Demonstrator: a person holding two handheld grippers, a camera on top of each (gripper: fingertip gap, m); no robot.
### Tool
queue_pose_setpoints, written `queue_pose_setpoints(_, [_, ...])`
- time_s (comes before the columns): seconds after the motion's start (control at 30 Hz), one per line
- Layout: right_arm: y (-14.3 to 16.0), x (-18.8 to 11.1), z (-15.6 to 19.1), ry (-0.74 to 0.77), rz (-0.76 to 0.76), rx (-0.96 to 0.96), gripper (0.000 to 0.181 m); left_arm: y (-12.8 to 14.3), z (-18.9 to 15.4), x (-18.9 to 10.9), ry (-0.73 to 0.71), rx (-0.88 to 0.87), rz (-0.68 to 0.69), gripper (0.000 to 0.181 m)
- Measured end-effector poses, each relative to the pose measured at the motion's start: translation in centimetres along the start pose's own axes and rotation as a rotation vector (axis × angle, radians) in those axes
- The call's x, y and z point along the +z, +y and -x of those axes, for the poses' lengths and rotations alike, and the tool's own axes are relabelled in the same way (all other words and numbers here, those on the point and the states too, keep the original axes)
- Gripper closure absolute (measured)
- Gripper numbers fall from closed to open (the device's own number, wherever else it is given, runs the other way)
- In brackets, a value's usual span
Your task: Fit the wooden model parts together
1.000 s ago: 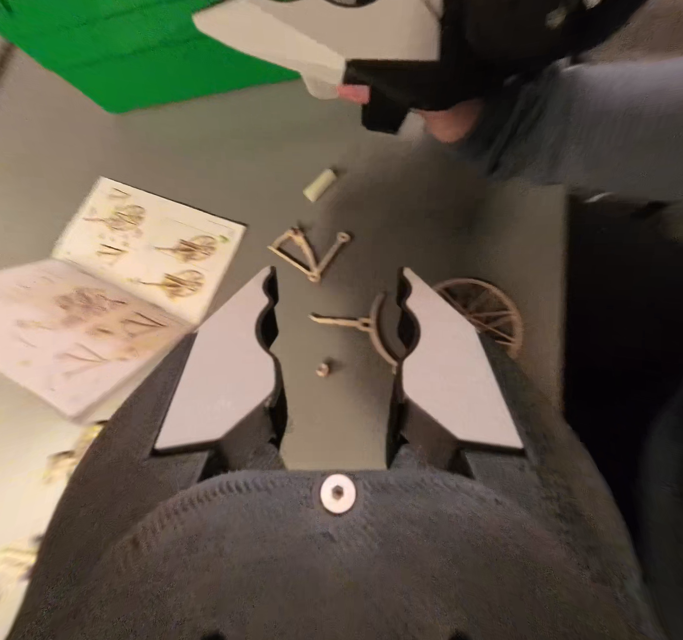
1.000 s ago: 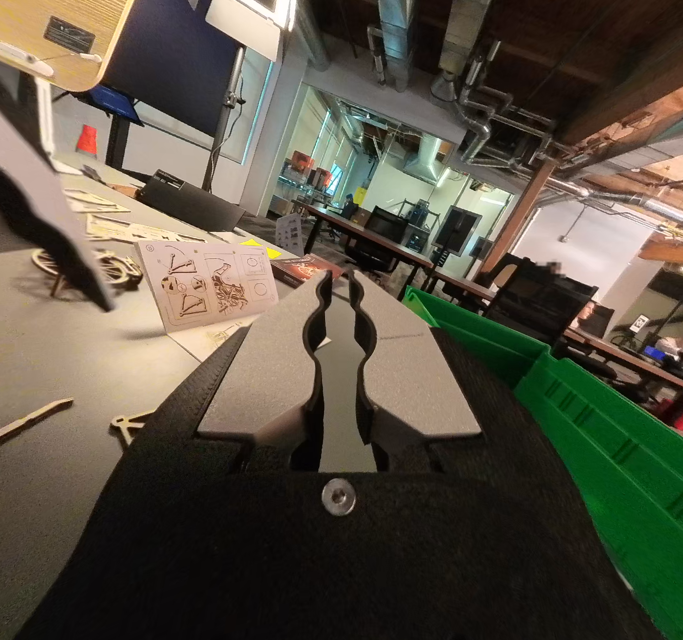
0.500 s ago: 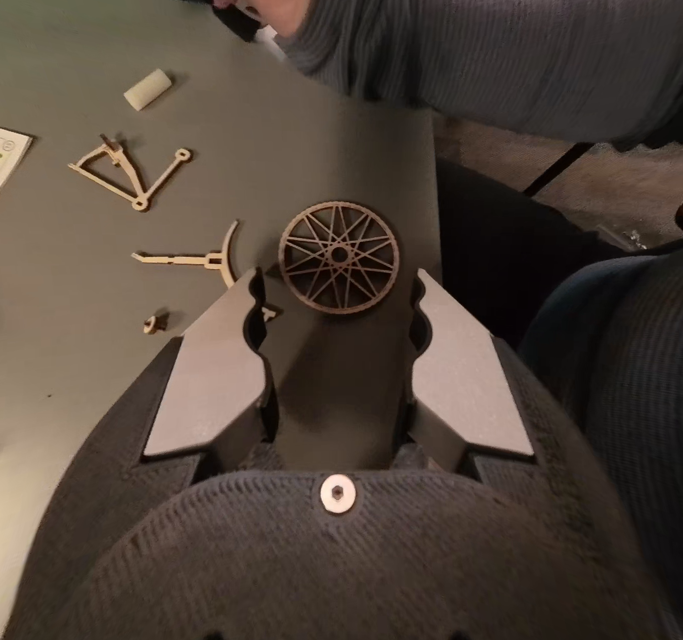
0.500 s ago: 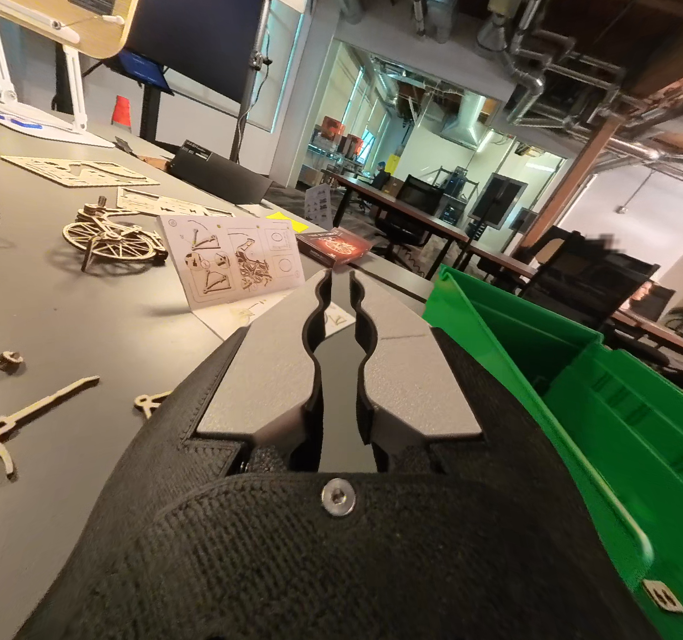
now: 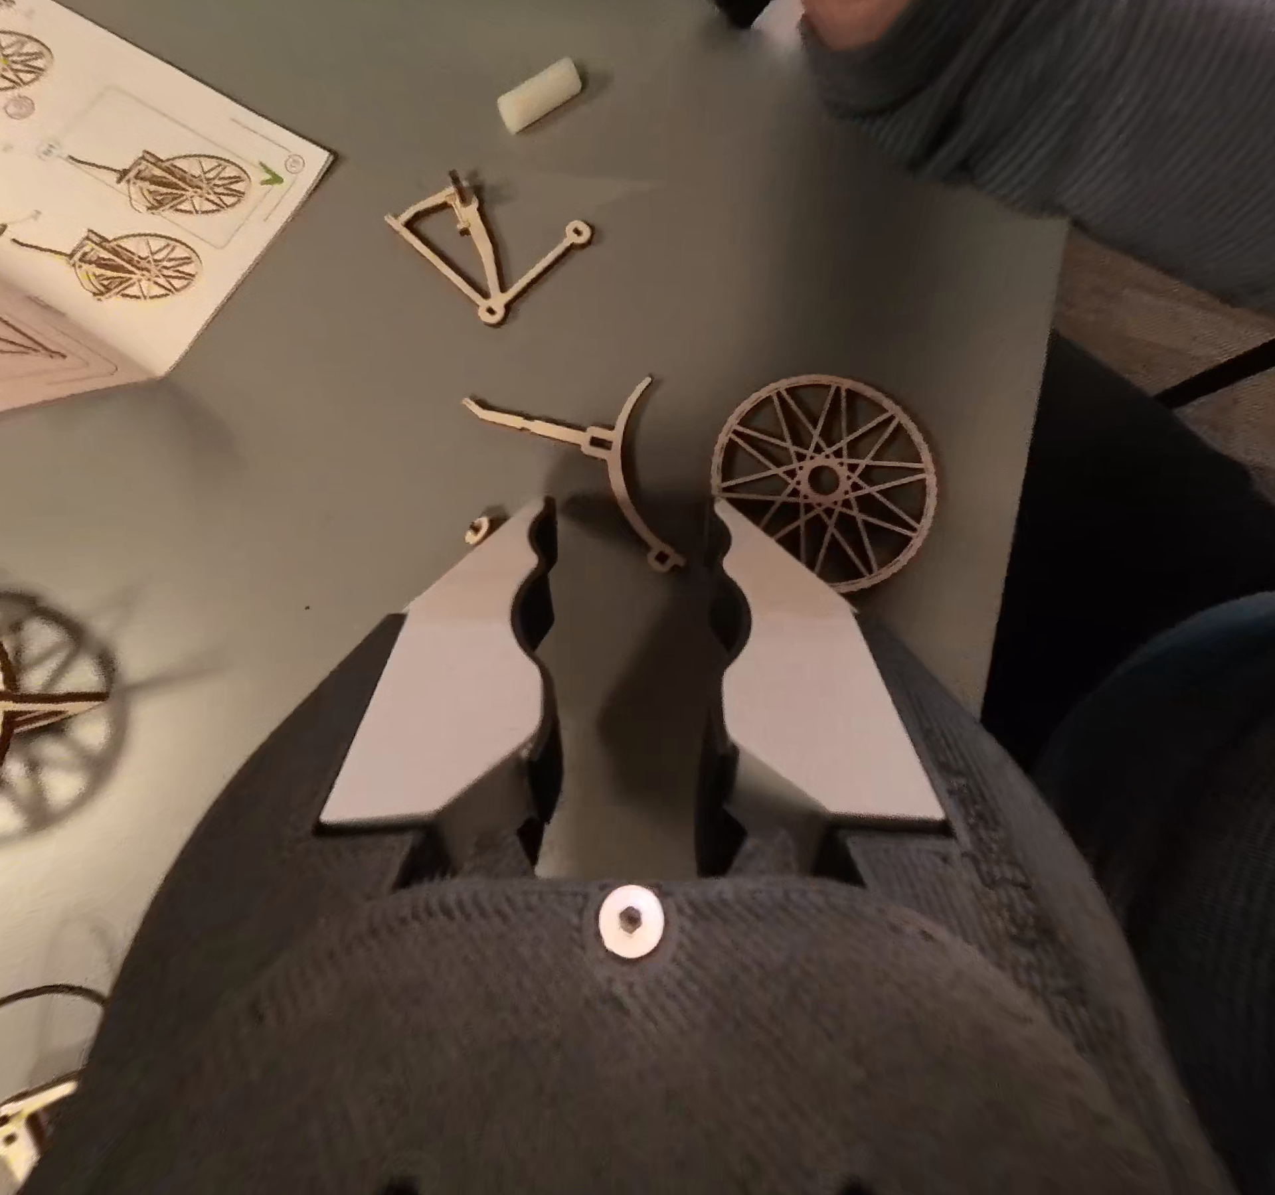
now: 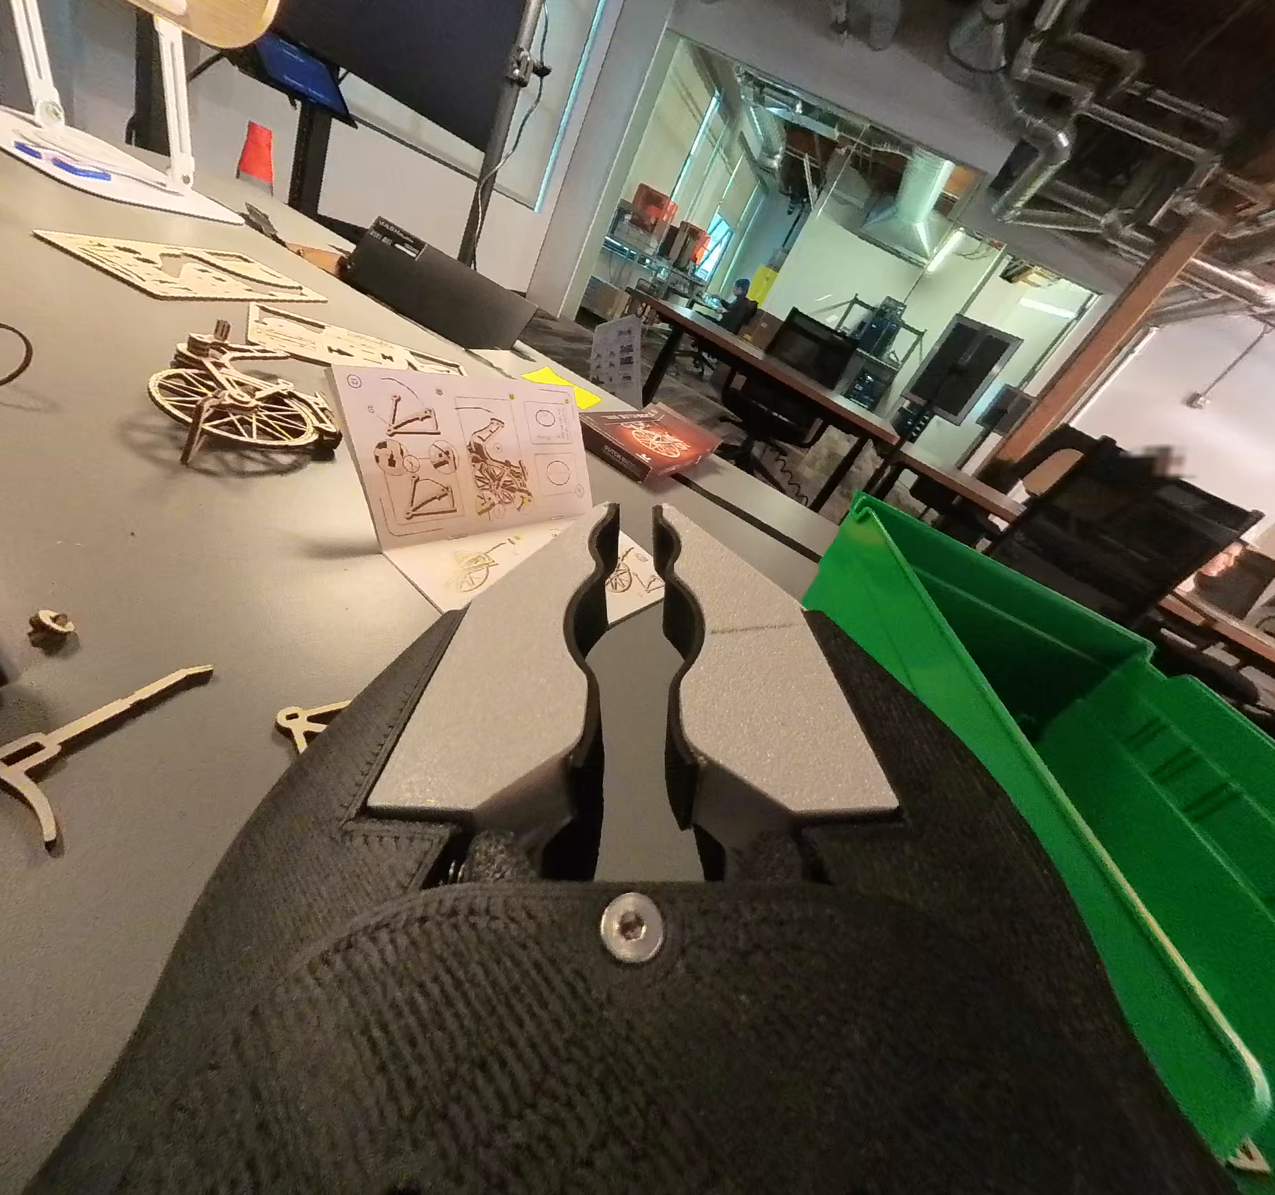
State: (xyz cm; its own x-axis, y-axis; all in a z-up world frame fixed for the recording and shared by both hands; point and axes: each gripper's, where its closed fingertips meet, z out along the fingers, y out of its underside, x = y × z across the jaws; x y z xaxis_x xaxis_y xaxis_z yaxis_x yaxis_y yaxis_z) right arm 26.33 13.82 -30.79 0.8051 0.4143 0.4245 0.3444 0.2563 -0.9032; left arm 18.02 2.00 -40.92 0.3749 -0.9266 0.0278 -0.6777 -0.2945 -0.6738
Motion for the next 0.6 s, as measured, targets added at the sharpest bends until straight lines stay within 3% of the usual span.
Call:
queue_pose_setpoints(0.3, [0.2, 0.2, 0.3, -0.016, 0.019, -0.009, 0.174, 0.7, 0.3, -0.3, 0.004, 0.046, 0.042, 0.159])
queue_pose_setpoints(0.4, [0.3, 0.2, 0.3, -0.019, 0.02, -0.01, 0.174, 0.8, 0.0, -0.4, 0.02, 0.019, 0.053, 0.156])
queue_pose_setpoints(0.53, [0.2, 0.2, 0.3, -0.018, 0.019, -0.007, 0.174, 1.3, -3.3, -1.4, 0.253, -0.013, 0.08, 0.15])
queue_pose_setpoints(0.6, [0.3, 0.2, 0.4, -0.021, 0.02, -0.012, 0.174, 0.9, -2.8, -2.0, 0.271, 0.046, 0.05, 0.153])
